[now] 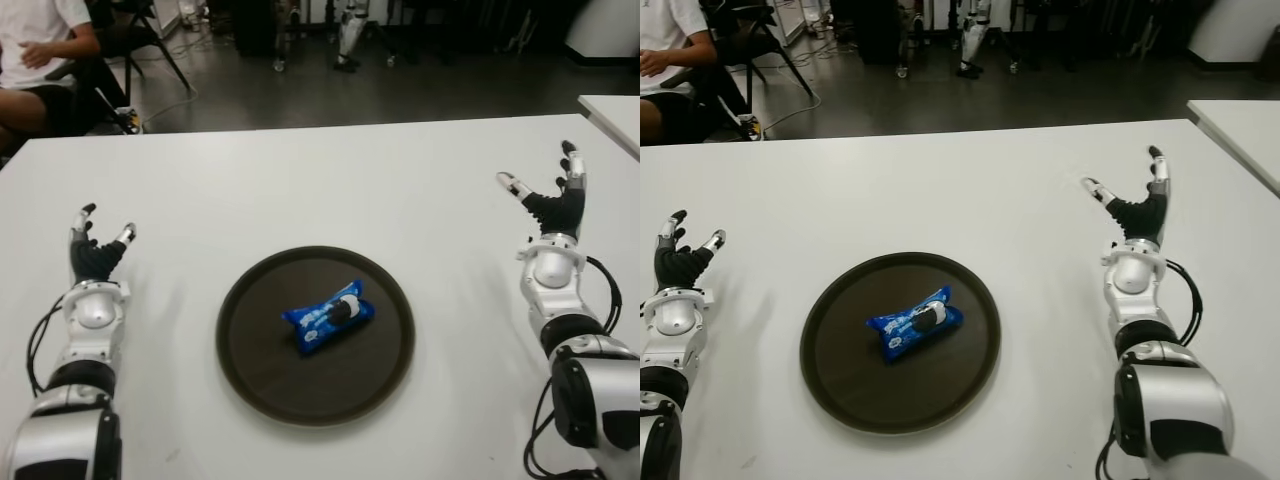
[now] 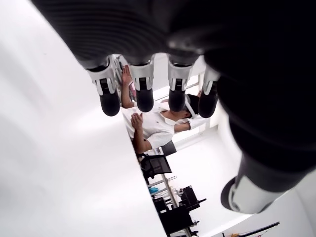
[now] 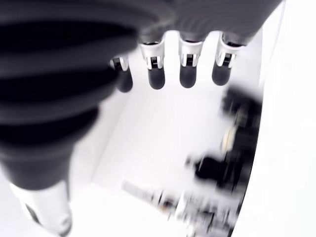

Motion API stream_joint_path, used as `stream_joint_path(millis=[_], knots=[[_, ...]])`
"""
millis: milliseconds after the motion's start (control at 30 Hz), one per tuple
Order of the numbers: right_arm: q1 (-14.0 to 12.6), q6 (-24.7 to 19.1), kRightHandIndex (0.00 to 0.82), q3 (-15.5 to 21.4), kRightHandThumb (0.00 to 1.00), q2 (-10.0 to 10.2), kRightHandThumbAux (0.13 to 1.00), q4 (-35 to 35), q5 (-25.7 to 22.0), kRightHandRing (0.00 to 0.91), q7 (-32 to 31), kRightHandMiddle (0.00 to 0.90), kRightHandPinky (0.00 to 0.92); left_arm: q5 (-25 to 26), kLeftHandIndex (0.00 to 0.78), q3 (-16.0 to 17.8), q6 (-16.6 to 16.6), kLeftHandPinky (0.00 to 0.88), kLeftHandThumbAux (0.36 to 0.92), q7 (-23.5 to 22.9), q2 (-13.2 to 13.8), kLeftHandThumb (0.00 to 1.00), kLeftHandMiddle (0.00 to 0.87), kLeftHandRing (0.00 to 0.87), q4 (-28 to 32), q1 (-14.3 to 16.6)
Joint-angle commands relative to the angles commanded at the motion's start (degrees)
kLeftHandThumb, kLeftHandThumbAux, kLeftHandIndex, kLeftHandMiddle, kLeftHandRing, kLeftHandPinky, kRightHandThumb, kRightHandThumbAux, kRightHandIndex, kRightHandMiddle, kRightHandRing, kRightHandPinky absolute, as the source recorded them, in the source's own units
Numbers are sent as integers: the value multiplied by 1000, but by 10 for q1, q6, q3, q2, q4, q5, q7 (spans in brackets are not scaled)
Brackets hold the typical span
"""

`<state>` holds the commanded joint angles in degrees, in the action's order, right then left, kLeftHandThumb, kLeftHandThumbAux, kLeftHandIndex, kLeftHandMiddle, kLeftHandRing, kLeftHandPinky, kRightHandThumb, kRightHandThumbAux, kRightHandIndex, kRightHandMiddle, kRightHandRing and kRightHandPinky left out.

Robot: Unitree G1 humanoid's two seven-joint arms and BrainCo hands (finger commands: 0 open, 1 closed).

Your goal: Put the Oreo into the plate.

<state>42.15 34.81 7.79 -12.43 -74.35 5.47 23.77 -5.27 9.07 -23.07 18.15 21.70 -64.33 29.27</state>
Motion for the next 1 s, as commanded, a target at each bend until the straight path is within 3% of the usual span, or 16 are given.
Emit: stream_joint_path(millis=[200,500,1000], knots=[[8,-27,37,-4,0,18,678,-6,6,0,-4,4,0,6,4,5,-4,0,706,-9,-1,0,0,0,-4,3],[8,-31,34,-36,0,15,649,0,50,0,13,0,0,7,6,8,-15,0,702,-16,2,0,0,0,-4,0],[6,-50,1,-19,0,15,578,-5,22,0,-79,0,0,8,0,6,-15,0,705,-20,-4,0,0,0,5,-3]])
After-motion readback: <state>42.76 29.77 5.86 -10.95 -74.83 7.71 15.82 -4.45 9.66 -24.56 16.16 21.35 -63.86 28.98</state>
